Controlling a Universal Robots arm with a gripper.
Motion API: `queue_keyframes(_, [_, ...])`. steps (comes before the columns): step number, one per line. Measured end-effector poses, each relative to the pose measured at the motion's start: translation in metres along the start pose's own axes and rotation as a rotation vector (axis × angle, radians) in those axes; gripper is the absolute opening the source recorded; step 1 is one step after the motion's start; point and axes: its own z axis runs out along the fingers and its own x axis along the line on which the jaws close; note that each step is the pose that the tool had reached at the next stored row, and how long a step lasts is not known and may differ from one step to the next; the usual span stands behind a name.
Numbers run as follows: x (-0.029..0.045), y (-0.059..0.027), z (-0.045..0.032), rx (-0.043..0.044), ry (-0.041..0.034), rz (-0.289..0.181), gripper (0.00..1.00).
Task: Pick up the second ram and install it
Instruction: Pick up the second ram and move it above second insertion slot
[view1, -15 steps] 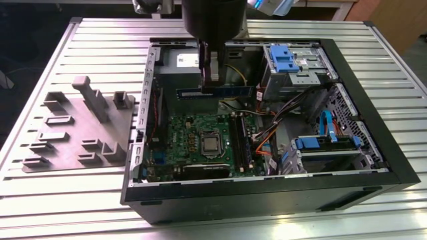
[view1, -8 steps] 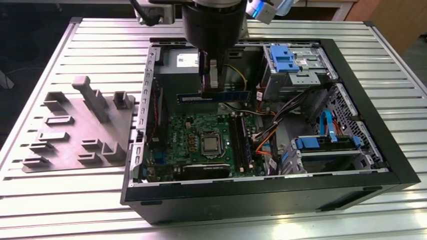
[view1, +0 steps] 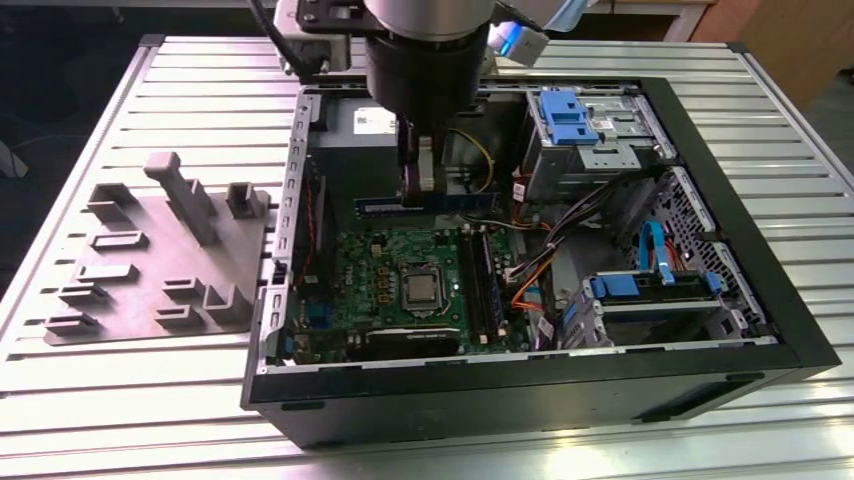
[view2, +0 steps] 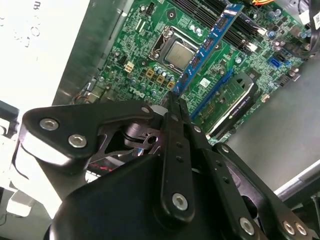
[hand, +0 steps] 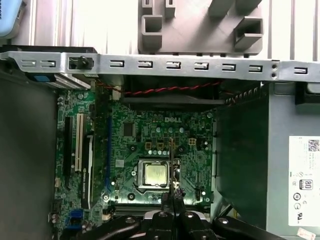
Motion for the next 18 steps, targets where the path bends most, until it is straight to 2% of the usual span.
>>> queue_keyframes(14, [0.0006,-0.0007,0.0253,0.0000,0.0001,0.000,0.11])
queue_keyframes(18, [0.0007,-0.0007,0.0269,-0.0001,0.0003,0.000,0.11])
